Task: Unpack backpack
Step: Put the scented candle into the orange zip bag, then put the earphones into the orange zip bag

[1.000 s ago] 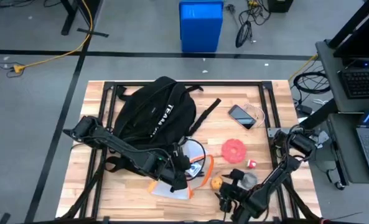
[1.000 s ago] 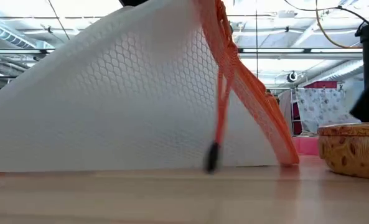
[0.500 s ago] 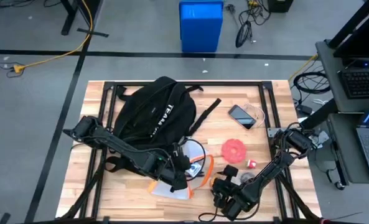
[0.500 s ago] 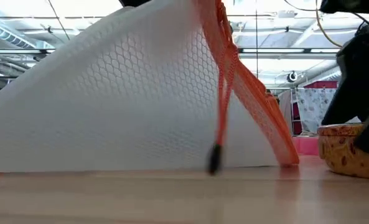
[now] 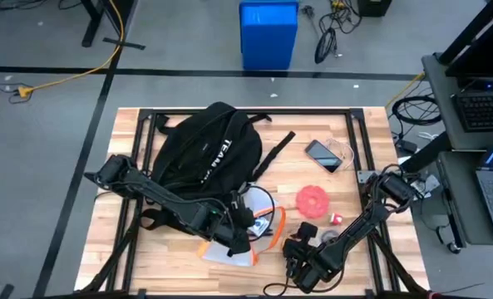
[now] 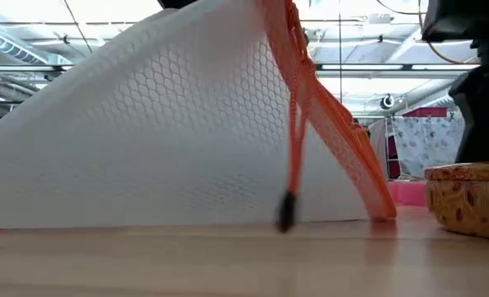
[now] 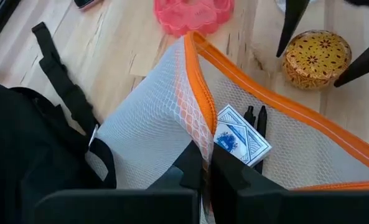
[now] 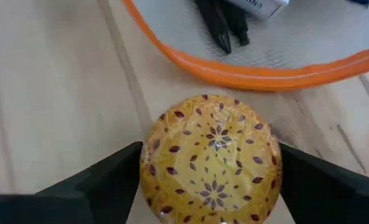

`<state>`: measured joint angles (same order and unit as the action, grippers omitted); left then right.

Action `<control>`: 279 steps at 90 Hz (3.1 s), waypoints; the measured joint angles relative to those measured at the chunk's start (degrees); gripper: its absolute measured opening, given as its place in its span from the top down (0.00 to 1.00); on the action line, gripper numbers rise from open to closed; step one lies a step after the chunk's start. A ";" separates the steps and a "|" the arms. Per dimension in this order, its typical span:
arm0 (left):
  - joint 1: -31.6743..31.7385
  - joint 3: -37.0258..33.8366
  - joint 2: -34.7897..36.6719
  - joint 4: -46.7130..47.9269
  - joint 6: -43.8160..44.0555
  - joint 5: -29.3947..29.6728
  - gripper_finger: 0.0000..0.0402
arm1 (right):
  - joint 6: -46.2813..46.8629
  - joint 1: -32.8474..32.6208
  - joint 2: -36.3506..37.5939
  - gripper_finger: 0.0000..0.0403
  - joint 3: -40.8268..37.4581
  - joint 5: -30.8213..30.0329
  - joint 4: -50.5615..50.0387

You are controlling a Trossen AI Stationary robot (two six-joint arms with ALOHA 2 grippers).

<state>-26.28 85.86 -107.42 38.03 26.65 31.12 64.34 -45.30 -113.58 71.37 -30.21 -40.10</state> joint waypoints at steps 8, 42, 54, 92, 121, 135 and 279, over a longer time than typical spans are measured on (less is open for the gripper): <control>-0.01 0.00 0.00 0.02 0.00 -0.09 1.00 | 0.46 -0.02 -0.82 0.25 0.01 0.11 0.19; -0.01 0.00 0.00 0.01 0.00 -0.14 1.00 | -1.62 0.04 -1.61 0.32 0.15 -0.71 0.45; -0.01 0.00 0.00 0.02 -0.02 -0.14 1.00 | -3.54 -0.44 -0.74 0.31 0.57 0.05 -0.16; -0.01 0.00 0.00 -0.01 -0.02 -1.79 1.00 | -26.69 6.88 2.76 0.31 6.16 -3.07 1.41; -0.01 0.00 0.00 -0.05 -0.09 -1.84 1.00 | -36.12 17.89 2.74 0.29 6.11 -2.55 9.16; 0.04 0.00 0.00 0.02 -0.07 -1.81 1.00 | -37.65 20.29 2.74 0.18 6.13 -2.45 11.87; -0.75 0.00 0.00 0.50 -0.20 -2.24 1.00 | 17.05 -16.20 8.38 0.40 11.26 7.32 -29.34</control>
<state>-27.03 85.86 -107.42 38.52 26.46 28.88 81.39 -61.50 -105.21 82.63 -22.88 -69.44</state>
